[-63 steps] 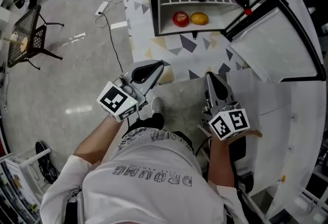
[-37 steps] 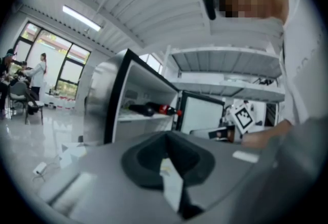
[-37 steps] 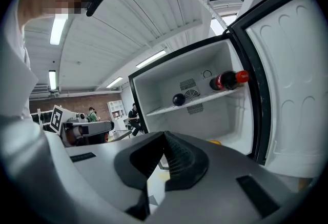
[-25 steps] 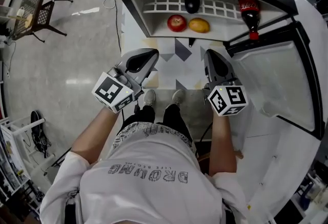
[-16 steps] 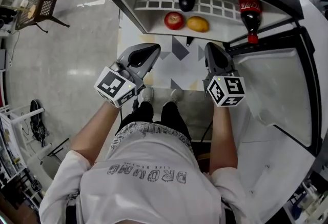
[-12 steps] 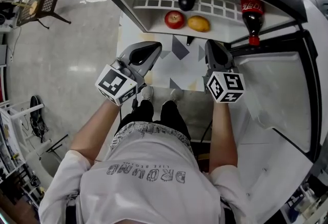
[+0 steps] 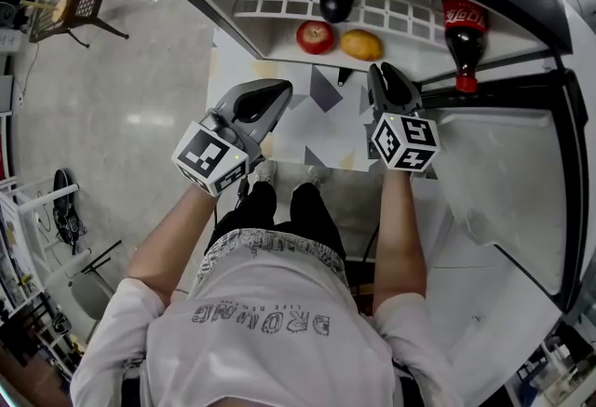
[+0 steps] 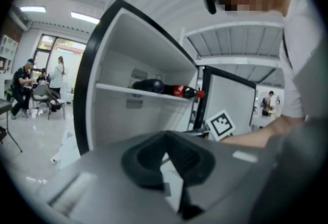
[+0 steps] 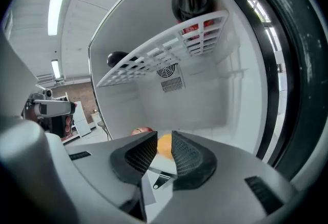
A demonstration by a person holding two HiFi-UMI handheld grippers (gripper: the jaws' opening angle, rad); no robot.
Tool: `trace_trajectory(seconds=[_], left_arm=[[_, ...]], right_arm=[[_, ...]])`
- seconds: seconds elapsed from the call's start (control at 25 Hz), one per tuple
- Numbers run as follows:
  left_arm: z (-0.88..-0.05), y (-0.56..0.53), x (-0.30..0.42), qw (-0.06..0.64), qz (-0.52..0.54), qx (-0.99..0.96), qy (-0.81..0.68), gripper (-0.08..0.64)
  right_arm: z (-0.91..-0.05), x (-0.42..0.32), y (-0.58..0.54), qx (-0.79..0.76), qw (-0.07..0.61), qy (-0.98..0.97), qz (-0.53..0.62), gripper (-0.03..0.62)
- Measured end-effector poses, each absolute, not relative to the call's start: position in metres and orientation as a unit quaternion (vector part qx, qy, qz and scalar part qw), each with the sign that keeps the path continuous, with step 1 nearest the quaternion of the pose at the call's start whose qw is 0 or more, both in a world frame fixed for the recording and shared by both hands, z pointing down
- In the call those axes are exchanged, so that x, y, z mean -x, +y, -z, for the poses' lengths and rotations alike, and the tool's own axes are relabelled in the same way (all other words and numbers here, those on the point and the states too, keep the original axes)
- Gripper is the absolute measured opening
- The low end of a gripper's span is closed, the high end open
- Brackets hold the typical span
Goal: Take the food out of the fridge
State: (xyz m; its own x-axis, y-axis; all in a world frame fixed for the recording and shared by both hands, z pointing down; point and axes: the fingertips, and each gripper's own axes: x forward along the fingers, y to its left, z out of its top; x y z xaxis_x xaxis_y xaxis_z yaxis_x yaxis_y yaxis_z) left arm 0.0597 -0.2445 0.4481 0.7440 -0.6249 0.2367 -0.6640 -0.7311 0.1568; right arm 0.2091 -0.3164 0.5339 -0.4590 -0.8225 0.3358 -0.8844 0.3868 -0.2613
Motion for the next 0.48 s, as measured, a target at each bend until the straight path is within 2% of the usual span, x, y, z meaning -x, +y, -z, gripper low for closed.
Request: trace_trajectory(seconds=[0.48], left_arm=[[-0.464,-0.244,-0.055,0.124,-0.086,-0.924,-0.351,0.008]], right_arm=[[-0.568,-0.213,-0.344,-0.527,0.064,-0.815,-0.234,0.199]])
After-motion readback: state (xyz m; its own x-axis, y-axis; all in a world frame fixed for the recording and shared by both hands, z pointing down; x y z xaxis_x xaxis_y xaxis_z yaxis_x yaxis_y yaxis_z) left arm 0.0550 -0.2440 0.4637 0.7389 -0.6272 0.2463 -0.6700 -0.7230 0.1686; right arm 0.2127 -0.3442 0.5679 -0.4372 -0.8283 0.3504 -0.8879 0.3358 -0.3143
